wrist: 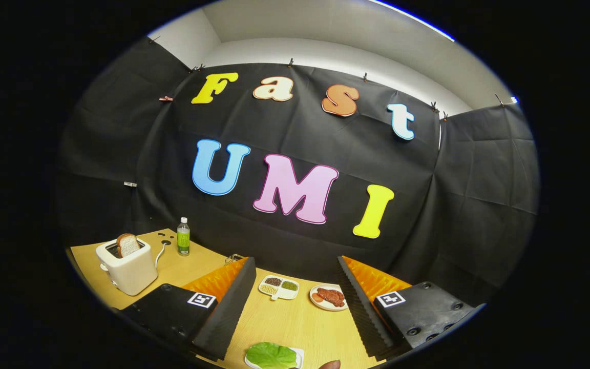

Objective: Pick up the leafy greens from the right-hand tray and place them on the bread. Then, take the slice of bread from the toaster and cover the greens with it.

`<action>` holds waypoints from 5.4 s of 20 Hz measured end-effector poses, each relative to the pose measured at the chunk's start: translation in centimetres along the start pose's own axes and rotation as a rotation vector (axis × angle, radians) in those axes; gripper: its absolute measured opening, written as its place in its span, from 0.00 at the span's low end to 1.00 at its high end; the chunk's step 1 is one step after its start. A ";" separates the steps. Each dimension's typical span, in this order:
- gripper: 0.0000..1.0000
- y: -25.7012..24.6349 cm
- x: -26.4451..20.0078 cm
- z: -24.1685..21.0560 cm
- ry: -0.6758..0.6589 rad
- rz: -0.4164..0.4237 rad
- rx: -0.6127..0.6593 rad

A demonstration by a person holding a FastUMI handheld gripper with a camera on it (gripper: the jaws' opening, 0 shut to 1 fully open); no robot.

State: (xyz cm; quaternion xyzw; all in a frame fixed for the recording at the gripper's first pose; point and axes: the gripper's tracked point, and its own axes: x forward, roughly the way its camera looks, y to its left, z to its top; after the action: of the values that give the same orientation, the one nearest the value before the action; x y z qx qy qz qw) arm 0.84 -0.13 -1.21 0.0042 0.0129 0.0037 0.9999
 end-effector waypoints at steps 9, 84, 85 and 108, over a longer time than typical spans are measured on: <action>0.97 -0.2 0.2 0.0 0.001 0.002 0.003; 0.06 20.3 -2.0 -21.7 0.794 0.706 0.078; 0.05 21.3 -2.0 -22.1 0.803 0.716 0.073; 0.98 26.0 3.1 -10.1 0.393 0.682 0.141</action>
State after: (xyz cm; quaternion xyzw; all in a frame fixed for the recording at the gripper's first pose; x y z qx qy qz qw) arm 3.44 26.00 -11.18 0.0760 0.2020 0.3355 0.9170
